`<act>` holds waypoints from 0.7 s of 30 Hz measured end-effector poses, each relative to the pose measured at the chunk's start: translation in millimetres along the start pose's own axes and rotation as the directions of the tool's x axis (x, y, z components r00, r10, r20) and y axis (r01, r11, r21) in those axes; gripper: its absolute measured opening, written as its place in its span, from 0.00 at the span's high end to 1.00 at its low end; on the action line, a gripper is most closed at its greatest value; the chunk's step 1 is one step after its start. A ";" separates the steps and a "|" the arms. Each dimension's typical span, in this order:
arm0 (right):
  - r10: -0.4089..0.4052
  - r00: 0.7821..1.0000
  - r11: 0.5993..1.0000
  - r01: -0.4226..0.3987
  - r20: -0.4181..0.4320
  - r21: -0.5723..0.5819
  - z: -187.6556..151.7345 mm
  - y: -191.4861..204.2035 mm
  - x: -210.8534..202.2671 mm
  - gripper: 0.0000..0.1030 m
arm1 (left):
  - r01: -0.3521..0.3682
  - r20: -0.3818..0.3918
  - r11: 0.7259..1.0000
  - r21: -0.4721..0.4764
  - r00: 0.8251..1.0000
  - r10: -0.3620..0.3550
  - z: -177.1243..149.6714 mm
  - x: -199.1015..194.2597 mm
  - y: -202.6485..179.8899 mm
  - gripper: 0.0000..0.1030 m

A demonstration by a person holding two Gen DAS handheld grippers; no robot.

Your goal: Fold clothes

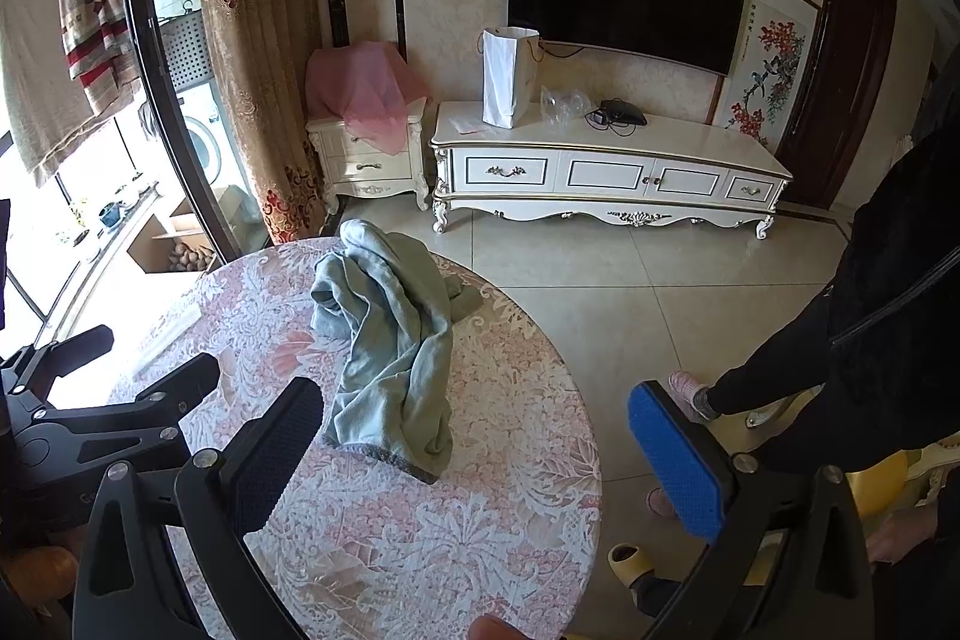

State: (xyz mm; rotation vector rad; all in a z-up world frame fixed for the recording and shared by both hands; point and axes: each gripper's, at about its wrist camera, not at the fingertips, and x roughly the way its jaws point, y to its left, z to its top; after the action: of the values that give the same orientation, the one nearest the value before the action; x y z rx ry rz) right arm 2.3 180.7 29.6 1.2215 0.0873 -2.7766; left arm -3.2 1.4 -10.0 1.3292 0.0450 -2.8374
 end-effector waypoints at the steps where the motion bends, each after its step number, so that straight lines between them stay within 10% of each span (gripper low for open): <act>1: 0.000 1.000 1.000 0.000 0.000 0.000 -0.1 0.0 0.2 0.00 | 0.000 -0.001 1.000 0.002 1.000 0.000 -0.2 0.3 -0.6 0.01; 21: 0.070 0.996 0.998 -0.070 -0.053 0.010 -5.0 0.5 35.4 0.00 | 0.012 -0.089 1.000 -0.014 0.996 -0.013 -12.6 53.3 14.8 0.01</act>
State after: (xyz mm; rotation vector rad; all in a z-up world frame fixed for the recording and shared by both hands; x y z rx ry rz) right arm -17.8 178.0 0.0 1.2758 0.0364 -2.6882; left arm -27.4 -12.8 -59.4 1.4570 0.0735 -2.7807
